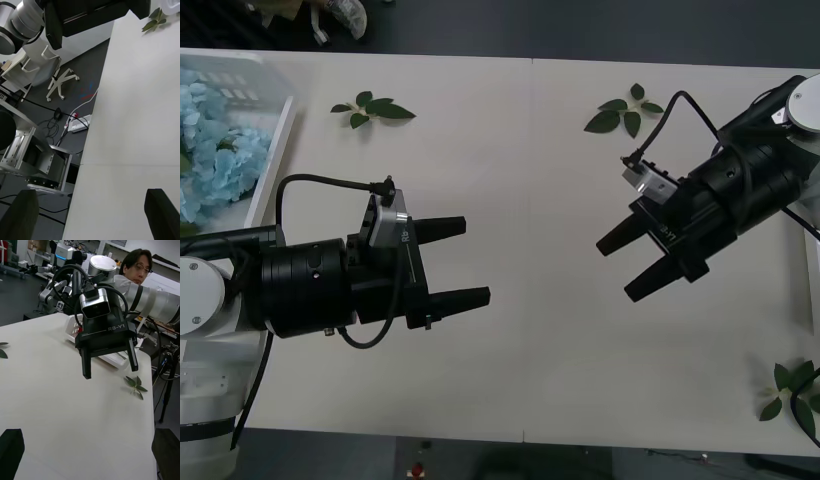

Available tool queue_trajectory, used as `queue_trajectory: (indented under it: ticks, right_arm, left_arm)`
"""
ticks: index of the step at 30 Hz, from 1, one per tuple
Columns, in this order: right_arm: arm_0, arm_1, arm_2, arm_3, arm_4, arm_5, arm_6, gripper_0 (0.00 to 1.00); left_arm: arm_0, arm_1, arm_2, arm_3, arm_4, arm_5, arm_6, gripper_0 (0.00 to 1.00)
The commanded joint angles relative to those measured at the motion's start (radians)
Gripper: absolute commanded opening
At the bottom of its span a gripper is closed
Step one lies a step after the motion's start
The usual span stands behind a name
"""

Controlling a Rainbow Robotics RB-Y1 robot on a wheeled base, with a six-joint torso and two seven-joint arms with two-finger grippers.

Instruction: Put the red flowers into the right box and the blue flowers into the left box

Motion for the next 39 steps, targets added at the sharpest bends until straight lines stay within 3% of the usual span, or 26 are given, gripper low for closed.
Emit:
queue_trajectory:
  ticks: [1, 19, 39]
  right_arm:
    - [-0.001, -0.018, -0.002, -0.015, -0.009, -0.005, 0.005, 0.83]
    - [-0.001, -0.019, 0.002, -0.017, -0.043, -0.122, 0.005, 0.83]
    - [-0.001, -0.018, 0.002, -0.017, -0.025, -0.139, 0.005, 0.83]
  left_arm:
    - [0.021, -0.001, 0.001, -0.021, 0.013, 0.009, -0.024, 1.00]
    - [0.021, -0.001, 0.001, -0.021, 0.013, 0.009, -0.024, 1.00]
    - [0.021, -0.001, 0.001, -0.021, 0.013, 0.009, -0.024, 1.00]
